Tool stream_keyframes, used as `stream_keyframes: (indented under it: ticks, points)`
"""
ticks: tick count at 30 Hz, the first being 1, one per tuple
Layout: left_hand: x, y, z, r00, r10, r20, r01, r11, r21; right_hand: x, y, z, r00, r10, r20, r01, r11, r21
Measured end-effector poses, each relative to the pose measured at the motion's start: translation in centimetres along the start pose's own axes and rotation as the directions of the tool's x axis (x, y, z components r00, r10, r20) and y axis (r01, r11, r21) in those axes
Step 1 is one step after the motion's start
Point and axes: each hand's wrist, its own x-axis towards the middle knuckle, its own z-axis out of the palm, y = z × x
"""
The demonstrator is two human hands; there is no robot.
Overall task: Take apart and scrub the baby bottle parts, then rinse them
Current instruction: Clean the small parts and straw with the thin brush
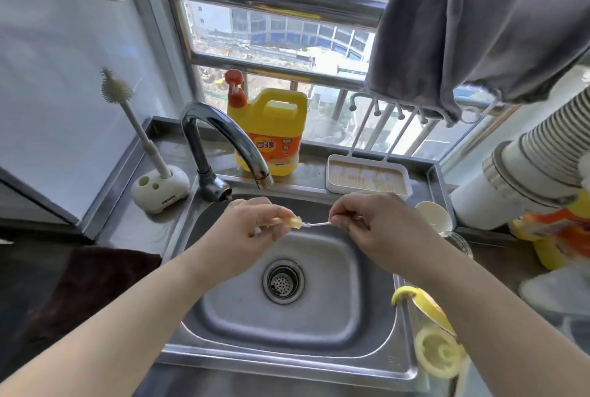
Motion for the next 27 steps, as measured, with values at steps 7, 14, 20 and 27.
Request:
stream_keyframes:
  ticks: [7, 14, 20, 27]
  points:
    - [0.1, 0.4, 0.5, 0.999, 0.05, 0.013, -0.051, 0.99, 0.135, 0.8, -1.7, 1.8, 0.996, -0.092, 0.001, 0.092, 0.995, 0.038]
    - [-0.6, 0.8, 0.0, 0.996, -0.072, -0.049, 0.065, 0.99, -0.128, -0.5, 0.8, -1.3, 1.0, 0.0, -0.02, 0.003, 0.988, 0.157]
    - [-0.2, 1.3, 0.3, 0.993, -0.102, -0.063, 0.088, 0.976, -0.2, -0.5, 0.4, -0.6, 1.0, -0.027, 0.001, 0.027, 0.996, 0.09]
    - [0.0, 1.8, 0.4, 0.994, -0.095, -0.051, 0.086, 0.984, -0.156, -0.8, 1.2, -1.2, 1.0, 0.016, -0.008, -0.015, 0.994, 0.113]
